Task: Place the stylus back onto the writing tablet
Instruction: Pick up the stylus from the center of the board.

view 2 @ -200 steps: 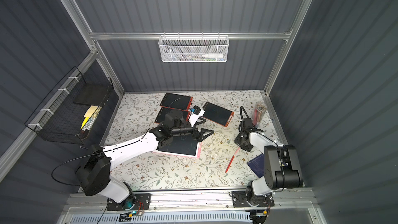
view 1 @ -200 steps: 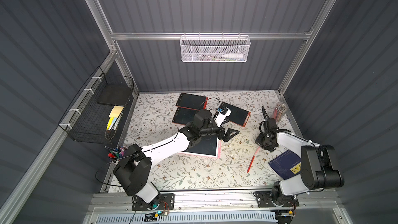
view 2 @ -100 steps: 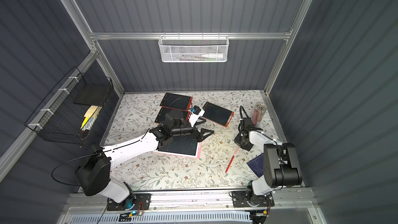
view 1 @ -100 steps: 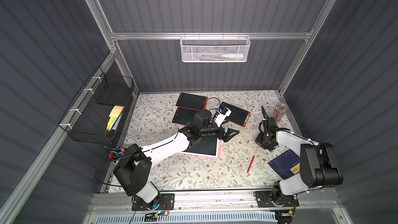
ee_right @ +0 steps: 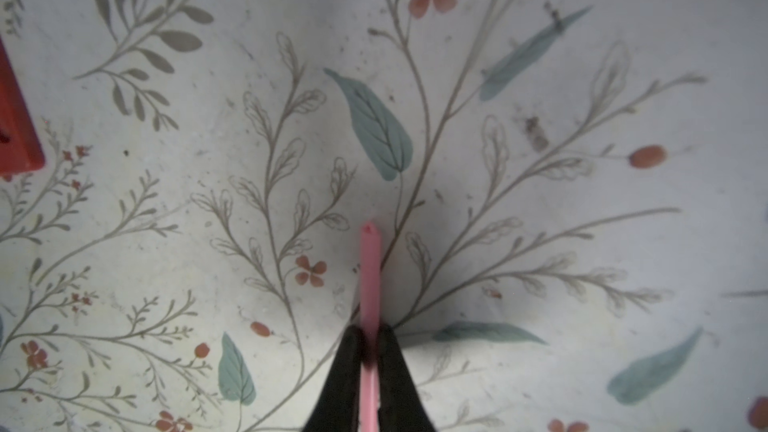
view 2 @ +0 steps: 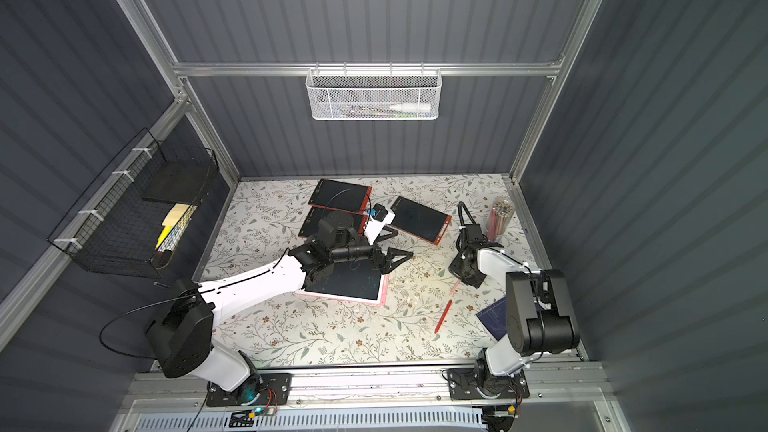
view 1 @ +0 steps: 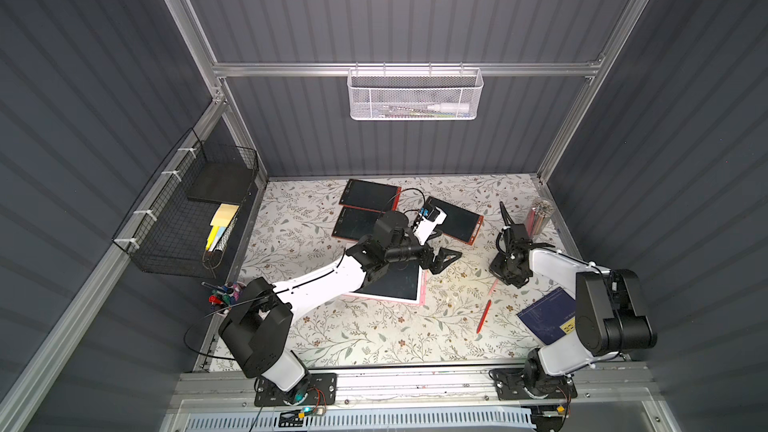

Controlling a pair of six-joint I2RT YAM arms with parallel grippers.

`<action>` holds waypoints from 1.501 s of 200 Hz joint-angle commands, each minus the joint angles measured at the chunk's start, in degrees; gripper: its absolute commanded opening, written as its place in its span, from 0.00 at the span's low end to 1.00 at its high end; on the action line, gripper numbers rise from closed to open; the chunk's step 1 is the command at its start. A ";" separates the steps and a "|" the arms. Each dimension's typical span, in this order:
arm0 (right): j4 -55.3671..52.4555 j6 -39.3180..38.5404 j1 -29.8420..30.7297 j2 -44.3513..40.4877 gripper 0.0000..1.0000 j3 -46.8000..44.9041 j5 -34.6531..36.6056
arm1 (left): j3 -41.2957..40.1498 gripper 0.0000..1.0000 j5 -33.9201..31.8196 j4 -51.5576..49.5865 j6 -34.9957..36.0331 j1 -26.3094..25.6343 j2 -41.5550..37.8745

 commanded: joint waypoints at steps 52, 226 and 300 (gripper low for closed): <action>-1.40 -1.02 0.78 0.24 0.08 -0.93 -0.27 | 0.00 0.99 1.88 0.61 -0.38 0.24 -0.11; 2.58 -6.40 1.25 -5.96 0.08 -1.22 -5.72 | -3.22 0.99 3.64 2.48 -3.75 1.01 0.03; 8.62 -8.53 6.90 -6.95 0.08 -0.07 -12.29 | -4.59 0.99 -2.58 -2.81 -5.27 6.79 -1.24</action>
